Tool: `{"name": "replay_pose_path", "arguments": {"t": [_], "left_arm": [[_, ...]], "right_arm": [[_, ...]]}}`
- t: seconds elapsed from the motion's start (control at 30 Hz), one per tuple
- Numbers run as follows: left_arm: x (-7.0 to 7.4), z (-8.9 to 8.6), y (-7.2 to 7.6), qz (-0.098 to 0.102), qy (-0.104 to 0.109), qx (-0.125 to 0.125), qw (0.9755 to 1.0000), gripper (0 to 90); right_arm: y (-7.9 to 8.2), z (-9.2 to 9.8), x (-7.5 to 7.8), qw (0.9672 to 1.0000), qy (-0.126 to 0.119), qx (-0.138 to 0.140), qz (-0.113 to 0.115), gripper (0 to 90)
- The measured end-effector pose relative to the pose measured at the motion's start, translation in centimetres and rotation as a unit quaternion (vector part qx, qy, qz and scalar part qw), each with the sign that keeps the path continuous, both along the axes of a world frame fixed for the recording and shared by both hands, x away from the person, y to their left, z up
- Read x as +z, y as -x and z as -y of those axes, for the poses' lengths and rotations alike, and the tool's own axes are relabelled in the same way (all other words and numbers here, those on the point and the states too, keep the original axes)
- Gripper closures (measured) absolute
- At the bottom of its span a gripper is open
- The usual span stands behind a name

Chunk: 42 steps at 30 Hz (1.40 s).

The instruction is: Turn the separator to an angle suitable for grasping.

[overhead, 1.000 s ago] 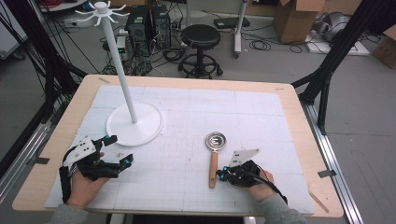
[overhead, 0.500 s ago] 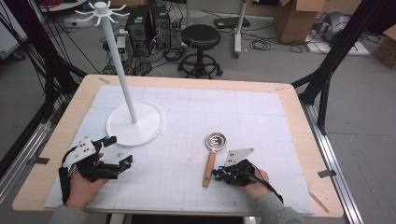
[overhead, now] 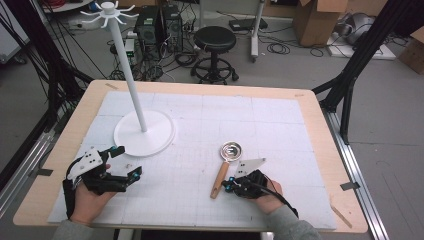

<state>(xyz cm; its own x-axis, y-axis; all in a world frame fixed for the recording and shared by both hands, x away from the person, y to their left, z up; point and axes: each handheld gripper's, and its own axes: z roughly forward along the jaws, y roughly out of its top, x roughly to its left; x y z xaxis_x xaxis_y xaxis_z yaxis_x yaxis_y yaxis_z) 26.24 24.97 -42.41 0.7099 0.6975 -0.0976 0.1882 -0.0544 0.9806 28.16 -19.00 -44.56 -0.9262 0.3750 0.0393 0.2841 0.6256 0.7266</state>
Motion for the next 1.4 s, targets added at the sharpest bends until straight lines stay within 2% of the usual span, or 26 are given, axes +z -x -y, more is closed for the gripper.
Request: {"name": "replay_pose_path", "arguments": {"t": [0.8,1.03,1.17,1.4], "left_arm": [[0.0,0.0,0.1,0.001,-0.004,-0.001,1.0000,1.7],[0.0,0.1,0.1,-0.003,-0.004,-0.003,1.0000,1.8],[0.1,0.1,0.2,0.006,-0.008,0.003,0.9999,1.7],[0.1,0.0,0.3,0.005,-0.009,0.002,0.9999,1.7]], "right_arm": [[-0.5,-2.1,-0.1,1.0000,-0.004,0.002,0.007,90.0],[-0.6,-2.8,-0.1,0.9999,-0.001,0.003,0.016,90.0],[-0.7,-3.1,-0.2,0.9998,-0.004,0.002,0.017,90.0],[-1.0,-3.8,-0.2,0.9997,-0.005,0.004,0.025,90.0]]}}
